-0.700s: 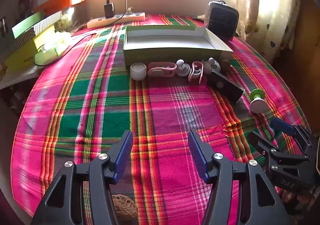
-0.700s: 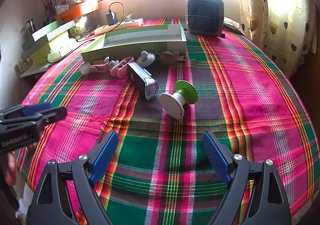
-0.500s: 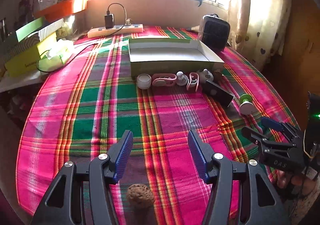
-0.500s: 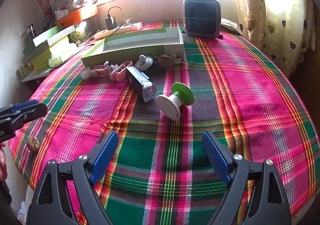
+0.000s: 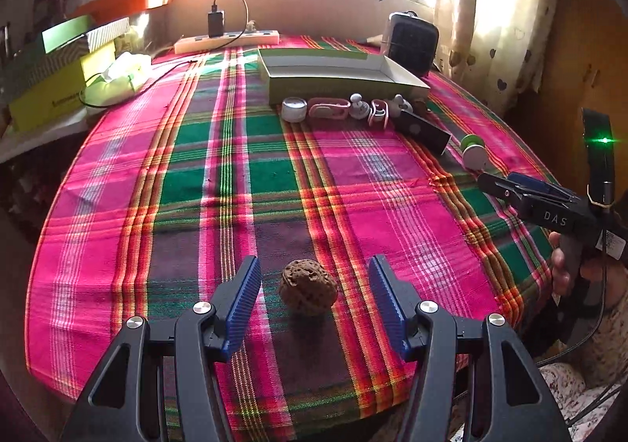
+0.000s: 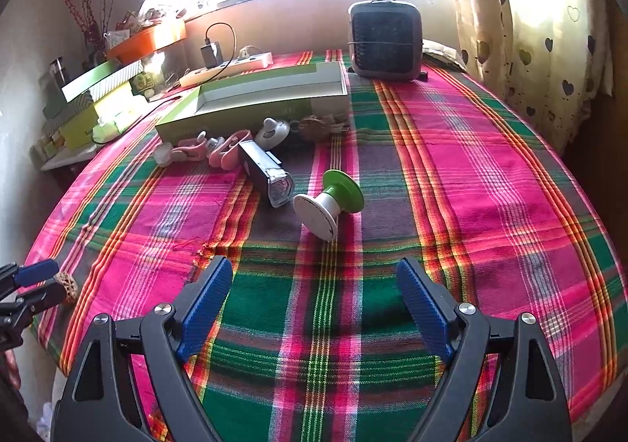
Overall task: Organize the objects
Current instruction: 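Close the left tool on the brown walnut while the right tool approaches the white-green spool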
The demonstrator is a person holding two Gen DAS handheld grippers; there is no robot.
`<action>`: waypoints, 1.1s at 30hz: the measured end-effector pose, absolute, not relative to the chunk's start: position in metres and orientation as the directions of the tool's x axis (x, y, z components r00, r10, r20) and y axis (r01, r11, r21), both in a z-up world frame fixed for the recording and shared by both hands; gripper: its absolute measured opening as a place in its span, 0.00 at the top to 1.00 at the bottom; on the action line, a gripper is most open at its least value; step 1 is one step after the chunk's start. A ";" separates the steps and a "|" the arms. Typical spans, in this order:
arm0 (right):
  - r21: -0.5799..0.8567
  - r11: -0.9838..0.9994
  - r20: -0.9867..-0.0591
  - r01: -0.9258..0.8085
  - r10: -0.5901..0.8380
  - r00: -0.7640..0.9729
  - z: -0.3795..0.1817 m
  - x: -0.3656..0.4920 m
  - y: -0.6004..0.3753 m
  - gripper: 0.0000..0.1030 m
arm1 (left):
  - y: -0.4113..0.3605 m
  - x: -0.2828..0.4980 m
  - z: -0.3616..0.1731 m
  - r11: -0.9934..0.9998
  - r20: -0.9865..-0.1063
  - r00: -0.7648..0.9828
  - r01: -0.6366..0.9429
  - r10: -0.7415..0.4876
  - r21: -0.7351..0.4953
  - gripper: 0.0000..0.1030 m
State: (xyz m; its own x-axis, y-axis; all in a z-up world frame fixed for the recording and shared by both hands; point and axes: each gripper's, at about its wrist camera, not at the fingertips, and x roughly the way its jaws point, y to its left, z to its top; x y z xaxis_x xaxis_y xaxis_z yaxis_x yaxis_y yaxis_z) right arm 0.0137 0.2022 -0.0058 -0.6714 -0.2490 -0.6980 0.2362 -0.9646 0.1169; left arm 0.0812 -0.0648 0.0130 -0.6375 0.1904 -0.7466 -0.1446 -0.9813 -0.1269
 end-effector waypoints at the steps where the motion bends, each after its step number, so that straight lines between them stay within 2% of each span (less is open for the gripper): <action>1: 0.116 -0.965 -0.700 0.234 -0.246 -0.670 -0.006 0.013 0.202 0.17 | -0.065 0.081 0.012 -0.981 -0.748 -0.634 -0.146 0.194 -0.130 0.45; 7: 0.113 -0.966 -0.700 0.233 -0.244 -0.671 -0.006 0.014 0.202 0.17 | -0.069 0.077 0.003 -0.981 -0.767 -0.612 -0.117 0.192 -0.152 0.48; 13: 0.108 -0.967 -0.705 0.229 -0.237 -0.668 -0.007 0.011 0.201 0.17 | -0.072 0.076 0.000 -0.982 -0.769 -0.612 -0.096 0.185 -0.160 0.62; 15: 0.104 -0.968 -0.705 0.227 -0.233 -0.669 -0.007 0.010 0.201 0.17 | -0.072 0.075 0.001 -0.983 -0.770 -0.612 -0.092 0.180 -0.157 0.71; 29: 0.077 -0.977 -0.685 0.201 -0.198 -0.701 0.002 0.001 0.203 0.17 | -0.062 0.037 0.002 -0.980 -0.763 -0.616 -0.117 0.197 -0.158 0.71; 33: 0.058 -0.980 -0.697 0.192 -0.178 -0.695 0.000 -0.008 0.202 0.21 | -0.053 0.021 0.002 -0.977 -0.761 -0.613 -0.143 0.211 -0.156 0.71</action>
